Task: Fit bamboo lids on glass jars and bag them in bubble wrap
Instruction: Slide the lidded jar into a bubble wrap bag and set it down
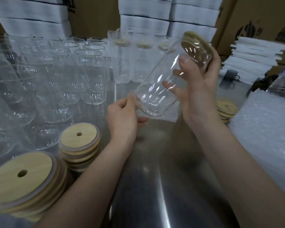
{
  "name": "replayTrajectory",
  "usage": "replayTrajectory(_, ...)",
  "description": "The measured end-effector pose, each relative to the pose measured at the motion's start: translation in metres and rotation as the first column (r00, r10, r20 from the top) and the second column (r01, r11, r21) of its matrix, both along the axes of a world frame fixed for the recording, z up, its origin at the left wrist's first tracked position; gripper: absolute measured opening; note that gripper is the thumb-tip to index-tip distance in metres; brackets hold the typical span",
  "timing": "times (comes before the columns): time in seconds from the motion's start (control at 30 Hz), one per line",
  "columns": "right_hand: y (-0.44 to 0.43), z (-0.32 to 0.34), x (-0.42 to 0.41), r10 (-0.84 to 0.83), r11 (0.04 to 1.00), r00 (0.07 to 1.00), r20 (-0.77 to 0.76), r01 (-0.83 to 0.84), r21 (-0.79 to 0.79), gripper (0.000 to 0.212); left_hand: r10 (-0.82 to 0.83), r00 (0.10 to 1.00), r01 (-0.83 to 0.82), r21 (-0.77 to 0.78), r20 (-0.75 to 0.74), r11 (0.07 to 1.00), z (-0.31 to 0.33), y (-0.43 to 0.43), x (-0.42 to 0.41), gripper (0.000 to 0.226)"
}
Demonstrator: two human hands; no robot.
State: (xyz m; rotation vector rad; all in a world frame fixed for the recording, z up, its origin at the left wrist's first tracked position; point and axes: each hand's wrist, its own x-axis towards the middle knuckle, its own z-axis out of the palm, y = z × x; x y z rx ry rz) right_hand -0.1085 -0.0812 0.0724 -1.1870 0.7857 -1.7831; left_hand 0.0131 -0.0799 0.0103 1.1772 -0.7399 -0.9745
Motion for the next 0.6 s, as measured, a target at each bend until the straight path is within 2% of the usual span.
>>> replayTrajectory(0.27, -0.006, -0.009, -0.001, -0.207, 0.961, 0.947, -0.245, 0.149, -0.234, 0.068, 0.088, 0.992, -0.078, -0.107, 0.086, 0.991, 0.004, 0.004, 0.001, 0.032)
replayTrajectory(0.47, -0.010, -0.018, -0.004, -0.297, 0.921, 0.913, -0.279, 0.198, -0.334, 0.065, 0.178, 0.961, -0.123, -0.249, 0.212, 0.961, 0.006, 0.010, -0.002, 0.043)
replayTrajectory(0.57, -0.013, -0.020, -0.003, -0.297, 0.927, 0.921, -0.250, 0.216, -0.307, 0.065, 0.179, 0.943, -0.080, -0.333, 0.281, 0.940, 0.009, 0.014, -0.003, 0.025)
replayTrajectory(0.6, -0.014, -0.020, -0.003, -0.300, 0.928, 0.923, -0.239, 0.225, -0.297, 0.064, 0.174, 0.919, -0.049, -0.337, 0.353, 0.940, 0.010, 0.016, -0.003, 0.030)
